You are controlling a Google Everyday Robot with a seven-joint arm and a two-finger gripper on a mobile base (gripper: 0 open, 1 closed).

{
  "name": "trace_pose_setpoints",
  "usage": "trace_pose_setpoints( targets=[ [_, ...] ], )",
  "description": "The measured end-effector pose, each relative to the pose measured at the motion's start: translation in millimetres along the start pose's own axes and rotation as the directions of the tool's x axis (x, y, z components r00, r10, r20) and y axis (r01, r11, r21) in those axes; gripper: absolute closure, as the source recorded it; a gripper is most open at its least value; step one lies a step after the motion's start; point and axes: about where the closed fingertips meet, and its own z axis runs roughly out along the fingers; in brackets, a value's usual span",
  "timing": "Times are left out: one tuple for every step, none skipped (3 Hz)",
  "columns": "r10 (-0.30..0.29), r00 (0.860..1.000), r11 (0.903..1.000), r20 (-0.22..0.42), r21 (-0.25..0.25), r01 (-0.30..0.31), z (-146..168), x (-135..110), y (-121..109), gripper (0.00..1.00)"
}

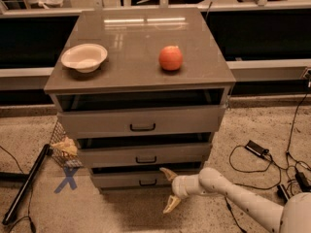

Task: Open bottom drawer

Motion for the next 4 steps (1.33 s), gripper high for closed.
trace_pose_setpoints(
  targets=[
    [-0.005,1.000,1.0000,-0.002,-0.007,0.005,4,-4,0,0.00],
    [-0.023,0.998,0.9997,-0.051,0.006,0.023,11,10,-2,0.00],
    [-0.011,1.000,0.9983,-0.006,0.058,0.011,25,29,-17,0.00],
    [-0.008,1.000,0.9955,0.020,0.094,0.006,30,49,-43,0.00]
  ],
)
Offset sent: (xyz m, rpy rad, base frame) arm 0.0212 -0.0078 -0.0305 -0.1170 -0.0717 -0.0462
